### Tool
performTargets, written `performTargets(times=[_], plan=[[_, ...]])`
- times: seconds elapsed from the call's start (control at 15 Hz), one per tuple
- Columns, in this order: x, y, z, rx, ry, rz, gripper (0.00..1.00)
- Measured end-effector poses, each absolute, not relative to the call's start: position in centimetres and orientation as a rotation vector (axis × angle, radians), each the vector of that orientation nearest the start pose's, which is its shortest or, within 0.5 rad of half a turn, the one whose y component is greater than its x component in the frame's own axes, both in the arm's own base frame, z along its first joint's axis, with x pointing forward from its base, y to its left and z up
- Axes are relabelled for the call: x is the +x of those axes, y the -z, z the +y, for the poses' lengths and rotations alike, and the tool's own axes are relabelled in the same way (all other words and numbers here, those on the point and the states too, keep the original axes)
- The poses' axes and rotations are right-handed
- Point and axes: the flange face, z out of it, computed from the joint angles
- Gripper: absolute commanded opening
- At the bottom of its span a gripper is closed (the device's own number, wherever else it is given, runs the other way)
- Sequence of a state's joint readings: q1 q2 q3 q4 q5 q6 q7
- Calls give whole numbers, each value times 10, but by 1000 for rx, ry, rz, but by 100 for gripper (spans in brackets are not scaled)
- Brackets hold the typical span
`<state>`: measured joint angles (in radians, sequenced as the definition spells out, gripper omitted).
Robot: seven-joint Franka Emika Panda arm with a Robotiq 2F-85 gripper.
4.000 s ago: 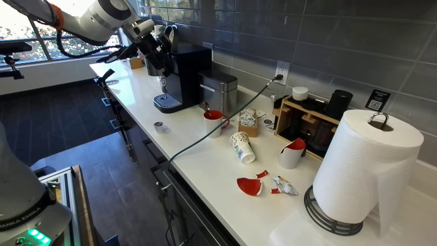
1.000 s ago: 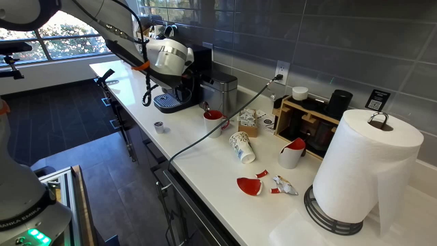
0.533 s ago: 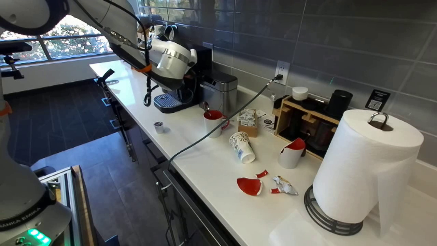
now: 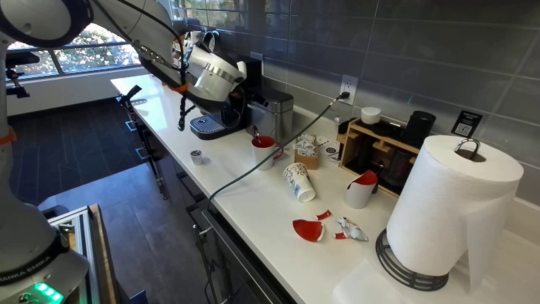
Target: Pick up the small cup from the coffee marker and put it on the counter
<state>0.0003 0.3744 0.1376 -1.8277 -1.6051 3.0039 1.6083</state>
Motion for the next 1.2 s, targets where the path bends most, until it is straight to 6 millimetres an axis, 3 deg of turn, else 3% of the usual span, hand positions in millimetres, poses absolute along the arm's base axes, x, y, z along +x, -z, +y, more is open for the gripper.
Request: performTargets(times=[0.73,1.2], plan=[[640,-378,156,-2822,1416,-31,100],[643,-413,153,-2769,1497,13,100]])
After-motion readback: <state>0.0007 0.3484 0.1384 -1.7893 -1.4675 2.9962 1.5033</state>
